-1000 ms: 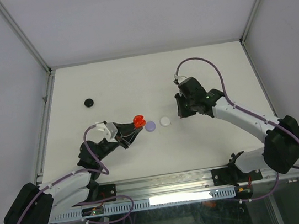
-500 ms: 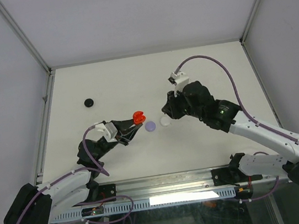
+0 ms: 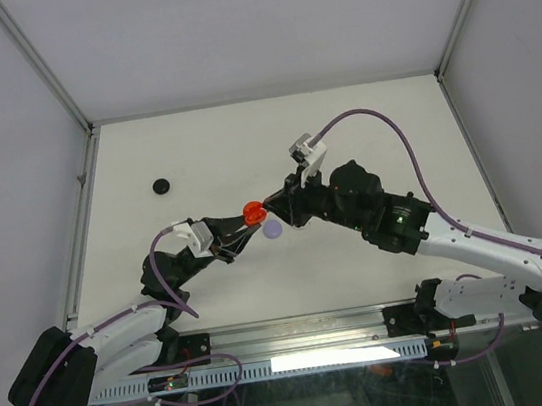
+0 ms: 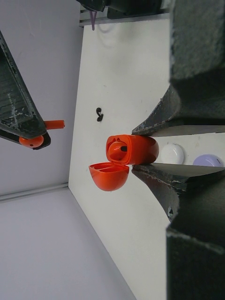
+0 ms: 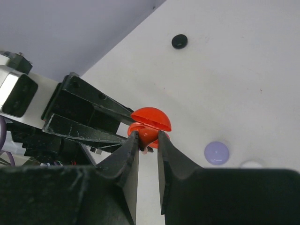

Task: Insert the wireless bluetooth earbuds into the charging case
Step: Place the earbud in the charging case.

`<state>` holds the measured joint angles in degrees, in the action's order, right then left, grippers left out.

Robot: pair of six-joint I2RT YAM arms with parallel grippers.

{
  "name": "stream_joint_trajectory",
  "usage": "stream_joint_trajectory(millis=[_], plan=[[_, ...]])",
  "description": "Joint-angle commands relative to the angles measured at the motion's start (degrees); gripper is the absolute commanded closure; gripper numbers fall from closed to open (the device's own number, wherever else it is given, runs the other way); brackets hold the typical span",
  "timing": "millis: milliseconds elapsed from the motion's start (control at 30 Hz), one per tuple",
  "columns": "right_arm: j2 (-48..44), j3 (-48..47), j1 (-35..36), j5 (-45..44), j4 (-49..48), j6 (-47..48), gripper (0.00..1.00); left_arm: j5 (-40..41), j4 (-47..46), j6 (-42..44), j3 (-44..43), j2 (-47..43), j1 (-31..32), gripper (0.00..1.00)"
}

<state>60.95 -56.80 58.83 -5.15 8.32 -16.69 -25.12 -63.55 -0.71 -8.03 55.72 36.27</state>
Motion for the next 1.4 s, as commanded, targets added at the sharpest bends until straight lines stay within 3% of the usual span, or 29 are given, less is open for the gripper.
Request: stream_joint_trajectory(millis=[0, 1000, 1367], plan=[[0.29, 0.49, 1.74, -1.78, -8.44, 1.58, 0.86, -1.59, -5.04, -1.53, -2.21, 0.09, -0.52, 0.96], [4.55, 3.21, 4.13, -3.22, -11.22, 1.75, 0.86, -0.3, -10.81, -7.64, -1.66, 2.08, -0.5, 0.96], [4.59, 3.78, 4.38, -3.03, -11.3, 2.08, 0.73, 1.65, -12.89, -9.92, -1.18, 3.77, -0.44, 0.96]])
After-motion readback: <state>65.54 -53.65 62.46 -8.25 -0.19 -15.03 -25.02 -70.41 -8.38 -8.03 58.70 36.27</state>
